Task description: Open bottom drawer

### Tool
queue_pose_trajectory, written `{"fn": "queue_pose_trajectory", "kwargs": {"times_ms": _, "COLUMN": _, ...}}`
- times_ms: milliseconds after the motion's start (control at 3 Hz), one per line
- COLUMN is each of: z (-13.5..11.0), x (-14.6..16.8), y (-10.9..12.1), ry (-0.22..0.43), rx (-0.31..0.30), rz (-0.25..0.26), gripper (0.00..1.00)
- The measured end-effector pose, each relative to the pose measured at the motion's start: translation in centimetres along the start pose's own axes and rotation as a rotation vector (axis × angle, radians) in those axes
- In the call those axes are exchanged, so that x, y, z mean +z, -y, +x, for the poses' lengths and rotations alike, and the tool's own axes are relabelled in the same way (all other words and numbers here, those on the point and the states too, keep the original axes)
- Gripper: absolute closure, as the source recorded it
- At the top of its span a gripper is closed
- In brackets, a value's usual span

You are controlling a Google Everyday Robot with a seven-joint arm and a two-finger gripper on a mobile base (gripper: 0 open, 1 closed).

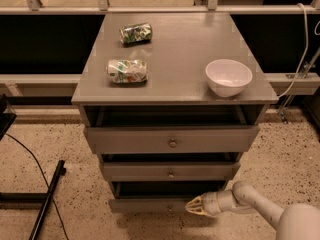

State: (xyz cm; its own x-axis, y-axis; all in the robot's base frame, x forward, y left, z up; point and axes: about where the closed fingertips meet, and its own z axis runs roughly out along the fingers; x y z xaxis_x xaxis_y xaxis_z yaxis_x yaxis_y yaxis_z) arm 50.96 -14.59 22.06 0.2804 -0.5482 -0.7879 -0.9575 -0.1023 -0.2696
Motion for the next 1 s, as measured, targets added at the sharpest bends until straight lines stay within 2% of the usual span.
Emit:
{"fn": "queue_pose_trajectory", "kwargs": {"times_ms": 333, "z": 0.4, "x": -0.1, "y": -0.2, "ry": -0.038, "rx": 0.028, "rz": 0.006, "gripper": 0.41}}
{"fn": "queue_pose_trajectory", "kwargs": {"times_ms": 667, "z": 0.9, "x": -1.7, "y": -0.3, "ry": -0.101, "rx": 0.062, "rz": 0.041, "gripper": 0.18}}
{"fn": "queue_pose_trajectory", "kwargs": {"times_ms": 1000, "z": 1.5, "x": -4.4, "y": -0.4, "ry": -0.175, "rx": 0.099, "rz": 0.091, "gripper": 0.0}}
